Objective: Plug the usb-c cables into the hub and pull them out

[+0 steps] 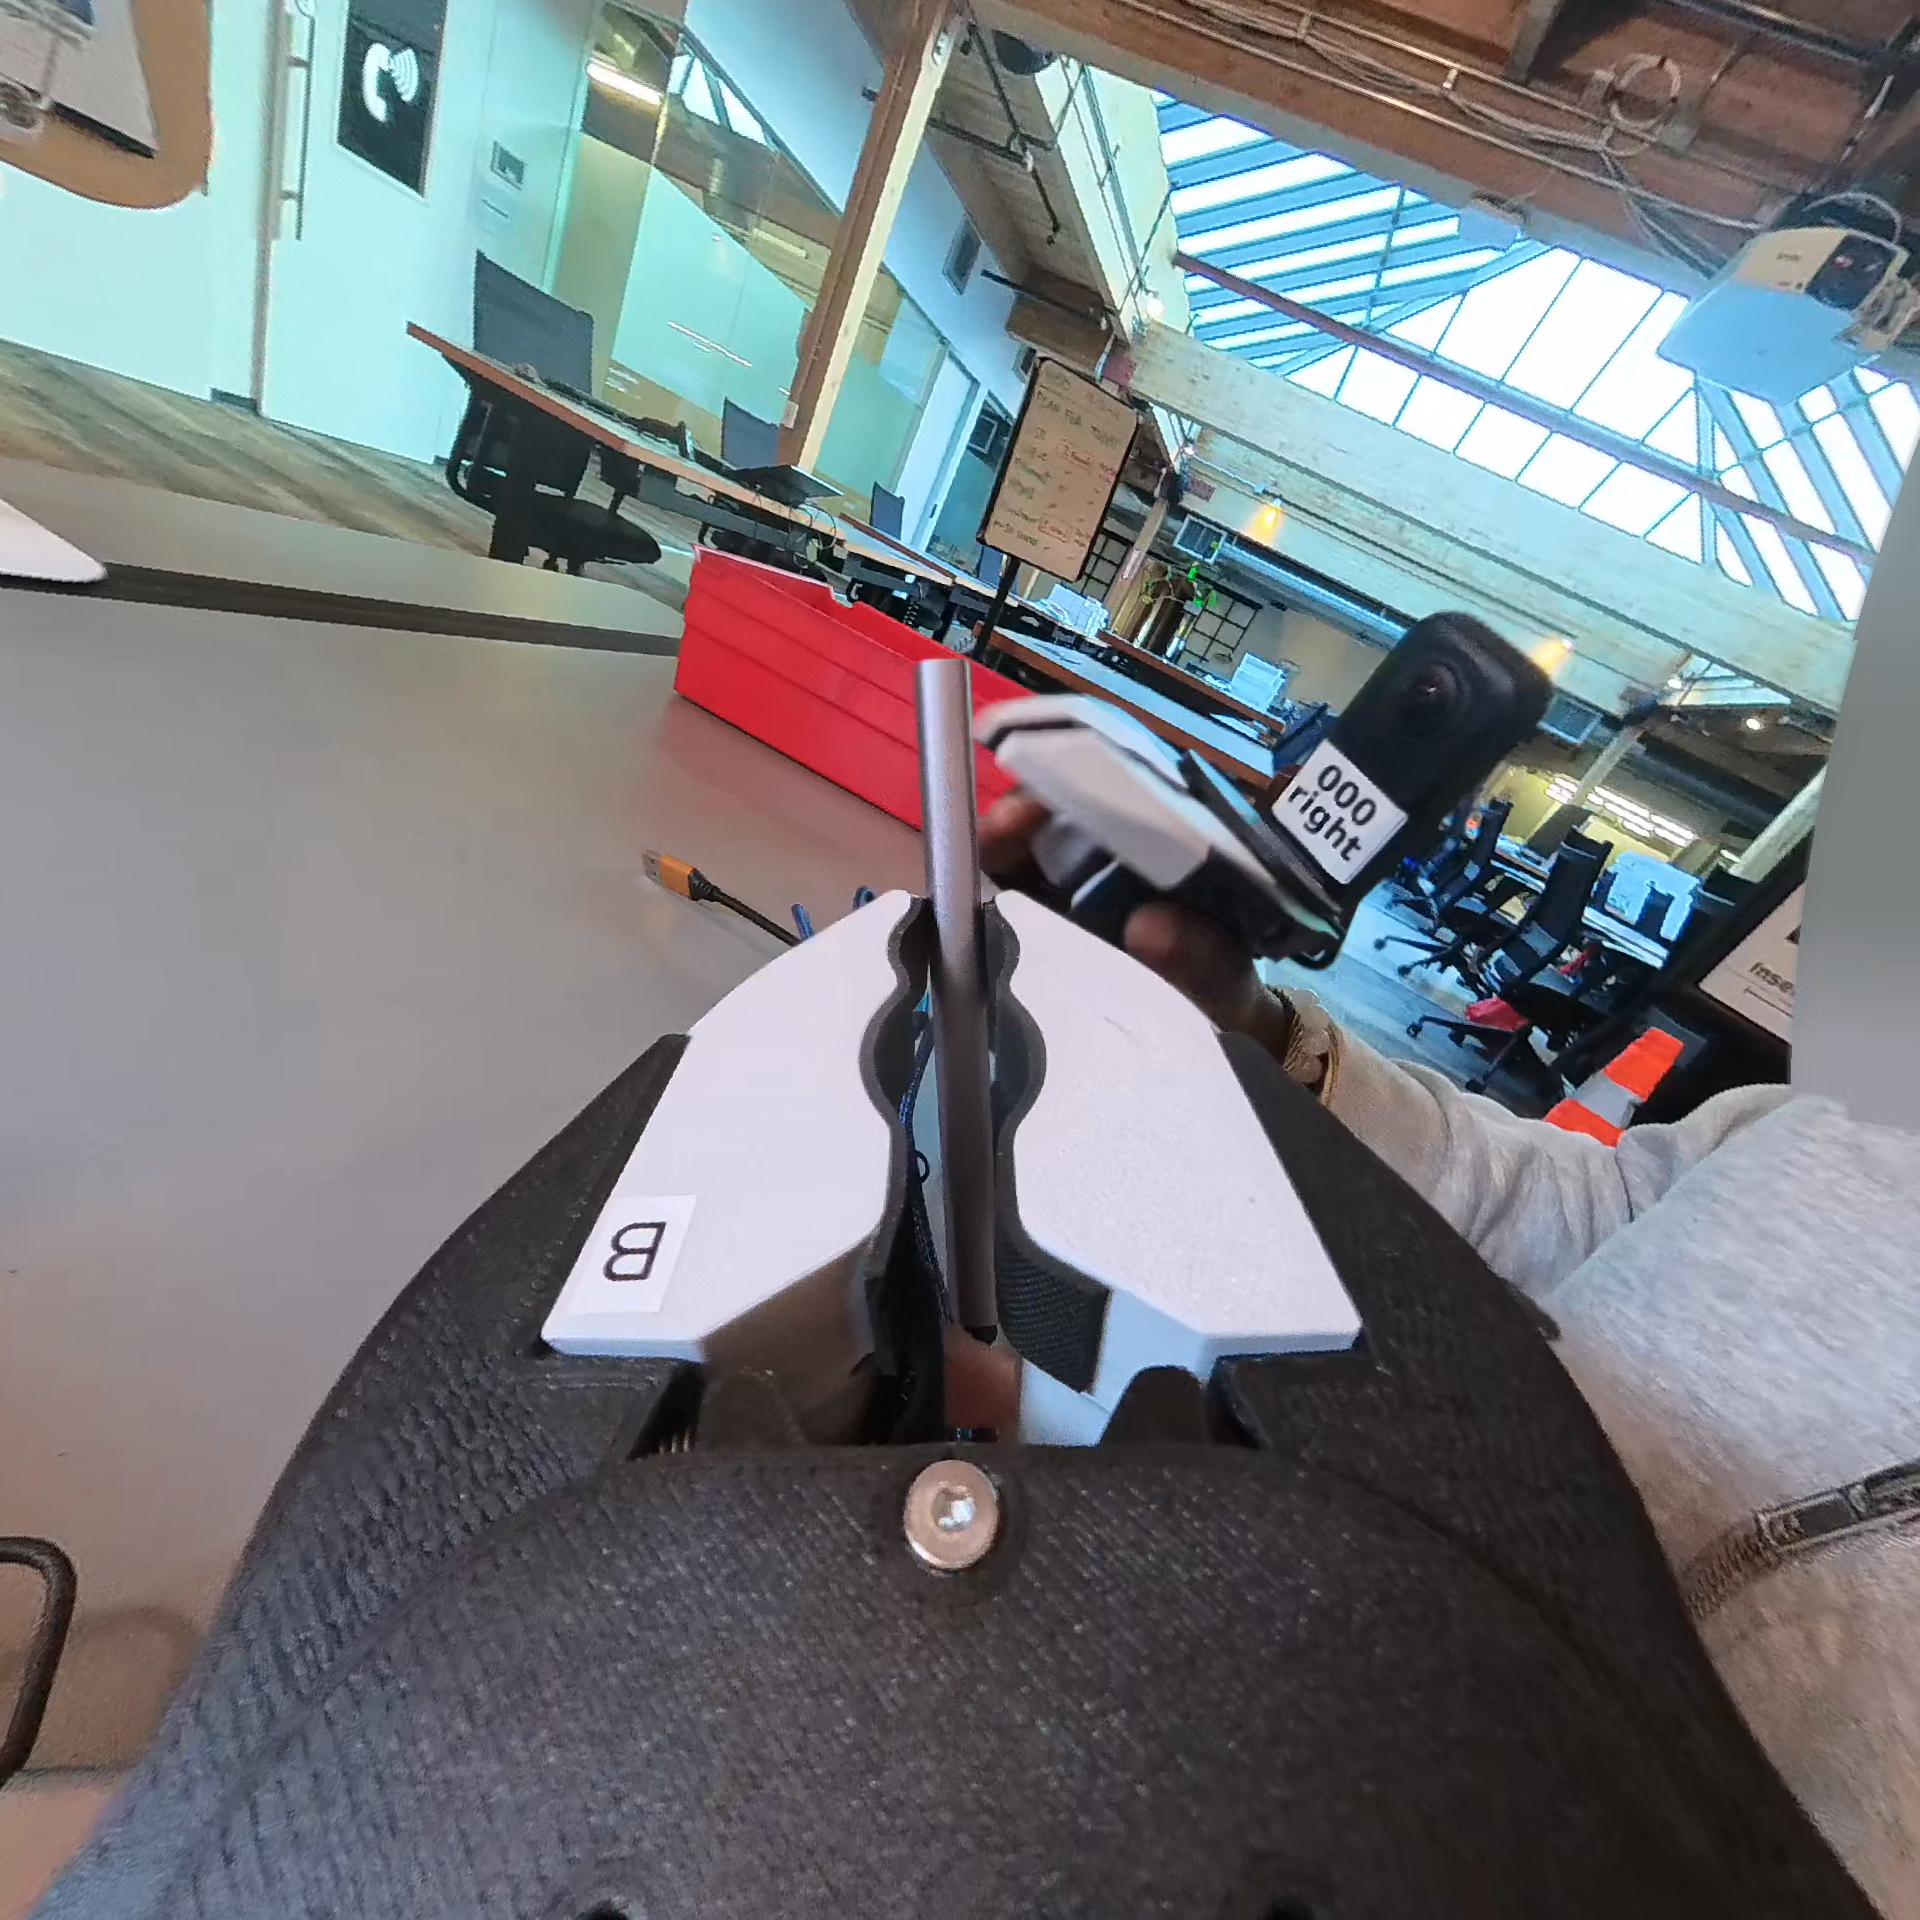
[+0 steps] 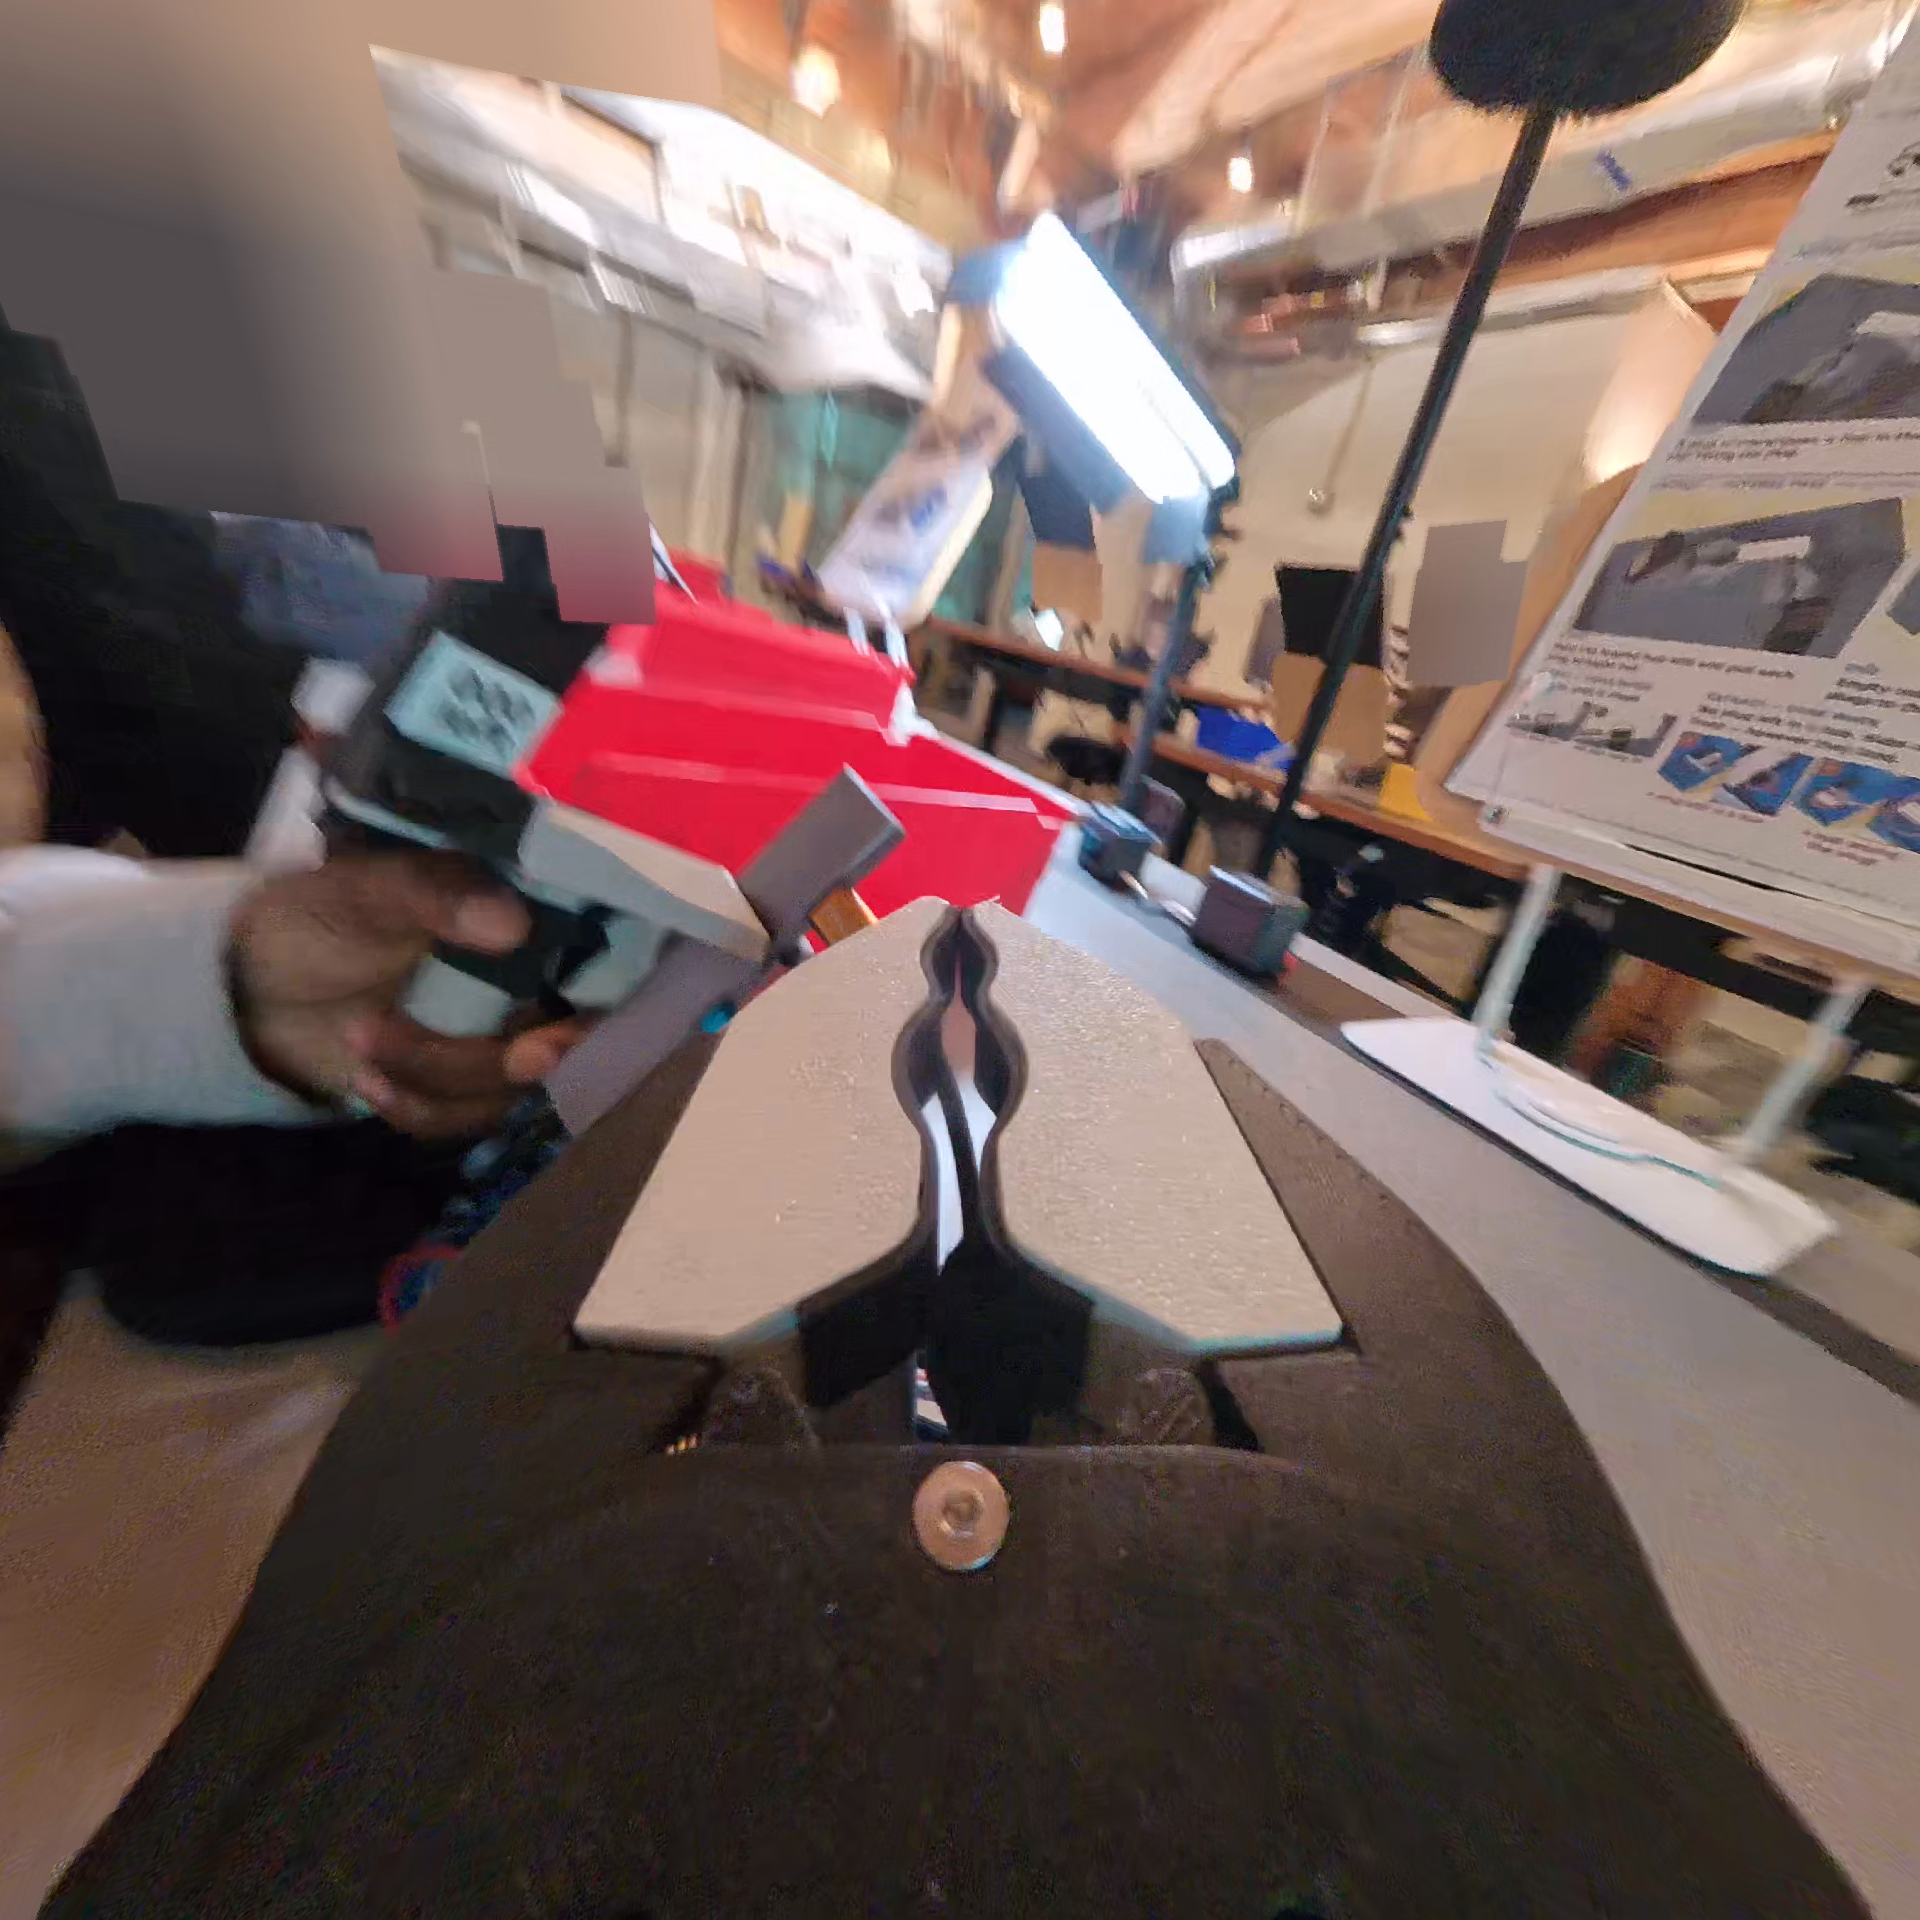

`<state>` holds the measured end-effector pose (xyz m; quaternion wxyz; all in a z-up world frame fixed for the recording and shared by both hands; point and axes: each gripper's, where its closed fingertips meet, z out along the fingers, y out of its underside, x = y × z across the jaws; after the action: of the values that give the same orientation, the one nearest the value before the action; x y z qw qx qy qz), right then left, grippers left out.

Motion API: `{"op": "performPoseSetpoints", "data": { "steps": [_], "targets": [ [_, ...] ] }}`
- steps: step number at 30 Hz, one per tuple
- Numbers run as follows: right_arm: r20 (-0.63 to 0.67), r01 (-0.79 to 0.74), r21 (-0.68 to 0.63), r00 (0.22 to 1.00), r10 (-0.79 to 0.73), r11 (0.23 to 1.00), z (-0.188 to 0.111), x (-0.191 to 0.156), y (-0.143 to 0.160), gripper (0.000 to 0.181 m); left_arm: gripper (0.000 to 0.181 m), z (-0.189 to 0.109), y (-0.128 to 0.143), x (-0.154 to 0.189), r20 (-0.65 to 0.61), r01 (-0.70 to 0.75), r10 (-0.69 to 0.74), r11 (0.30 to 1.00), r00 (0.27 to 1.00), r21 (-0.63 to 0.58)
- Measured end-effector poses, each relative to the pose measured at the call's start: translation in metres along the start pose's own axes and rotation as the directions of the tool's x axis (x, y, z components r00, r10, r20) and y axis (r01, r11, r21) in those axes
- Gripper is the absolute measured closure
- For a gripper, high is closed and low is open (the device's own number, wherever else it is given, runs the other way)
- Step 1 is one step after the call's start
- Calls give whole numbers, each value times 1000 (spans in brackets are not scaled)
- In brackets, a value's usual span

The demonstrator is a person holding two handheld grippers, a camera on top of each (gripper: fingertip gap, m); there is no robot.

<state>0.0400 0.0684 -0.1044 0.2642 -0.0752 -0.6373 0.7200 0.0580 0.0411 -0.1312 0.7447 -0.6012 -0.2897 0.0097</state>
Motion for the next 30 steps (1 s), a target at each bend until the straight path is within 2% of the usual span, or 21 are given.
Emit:
{"op": "performPoseSetpoints", "data": {
  "steps": [2,5,6,7,8,10,12,15,17,19,20,22,23,27,30],
  "targets": [
    [83,-177,123,982,168,976,-8,1,-17,181,172,-1,-1,-1,4,8,-8,1000,1000,9],
    [278,-454,319,884,376,832,-30,8,-49,181,172,0,-1,-4,27,7,-7,1000,1000,11],
    [287,-500,329,861,419,801,-34,14,-50,181,172,0,0,-4,28,5,-5,1000,1000,5],
    [251,-498,310,864,436,810,-33,21,-44,178,172,1,0,-3,25,2,-2,1000,1000,-2],
    [201,-452,260,889,410,853,-30,22,-36,167,172,1,1,-3,26,1,0,1000,1000,-8],
    [132,-268,50,957,259,962,-20,12,-13,148,172,3,2,-4,36,-1,2,1000,999,-25],
    [93,-7,-164,995,23,986,-12,6,11,142,172,4,5,-4,37,-6,8,999,999,-44],
    [49,327,-289,944,-327,900,-4,6,16,146,172,7,9,-6,64,-14,19,997,998,-74],
    [111,504,-380,857,-502,776,2,-1,25,146,171,8,10,-7,83,-31,39,996,996,-88],
    [186,627,-431,765,-616,649,7,-8,37,146,171,9,12,-6,84,-45,54,994,995,-103],
    [206,658,-437,737,-643,613,10,-11,40,146,171,10,13,-5,78,-49,58,993,995,-111],
    [210,687,-450,702,-680,570,15,-12,43,166,171,11,15,-4,66,-52,61,990,996,-128],
    [195,692,-455,691,-696,560,17,-11,42,168,172,11,15,-5,74,-50,60,991,995,-125],
    [65,555,-482,794,-604,678,24,-14,42,169,173,4,5,-8,113,-71,75,997,991,-35],
    [-30,435,-472,861,-507,767,26,-16,46,169,173,1,3,-10,152,-113,114,993,982,-16]
  ]
}}
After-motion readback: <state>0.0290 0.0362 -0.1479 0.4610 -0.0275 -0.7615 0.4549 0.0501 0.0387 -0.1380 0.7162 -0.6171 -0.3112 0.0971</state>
